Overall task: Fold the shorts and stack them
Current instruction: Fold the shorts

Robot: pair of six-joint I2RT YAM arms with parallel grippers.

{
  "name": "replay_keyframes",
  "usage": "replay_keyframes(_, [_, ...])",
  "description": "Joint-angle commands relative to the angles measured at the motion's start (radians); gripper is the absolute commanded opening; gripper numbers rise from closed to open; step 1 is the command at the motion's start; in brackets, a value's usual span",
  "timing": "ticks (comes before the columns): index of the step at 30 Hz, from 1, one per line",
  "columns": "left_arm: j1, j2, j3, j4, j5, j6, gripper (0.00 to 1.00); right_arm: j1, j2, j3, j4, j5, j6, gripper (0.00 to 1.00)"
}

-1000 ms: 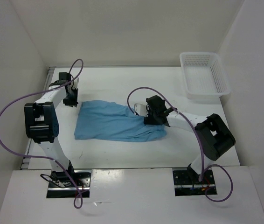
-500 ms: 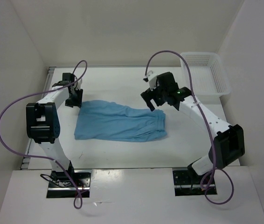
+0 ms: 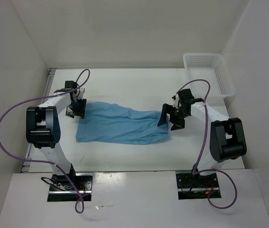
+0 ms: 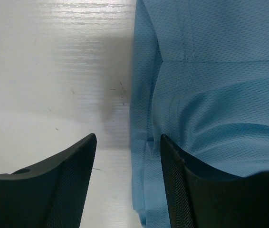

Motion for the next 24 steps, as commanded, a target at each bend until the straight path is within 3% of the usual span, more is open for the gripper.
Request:
replay_keyframes(1, [0.004, -0.034, 0.001, -0.018, -0.004, 0.003, 0.64, 0.006, 0.017, -0.048, 0.016, -0.014, 0.105, 0.94])
replay_keyframes(9, [0.004, 0.024, 0.047, -0.047, -0.013, 0.003, 0.64, 0.006, 0.086, -0.144, 0.016, -0.071, 0.167, 0.86])
replay_keyframes(16, [0.004, 0.067, 0.045, -0.047, -0.013, 0.003, 0.65, 0.006, 0.125, -0.093, 0.114, -0.083, 0.156, 0.44])
replay_keyframes(20, [0.004, 0.116, 0.076, -0.038, 0.001, 0.003, 0.54, 0.006, 0.125, -0.037, 0.168, -0.016, 0.125, 0.28])
replay_keyframes(24, [0.004, 0.19, 0.157, -0.029, 0.025, 0.003, 0.52, 0.006, 0.125, 0.012, 0.212, 0.066, 0.035, 0.15])
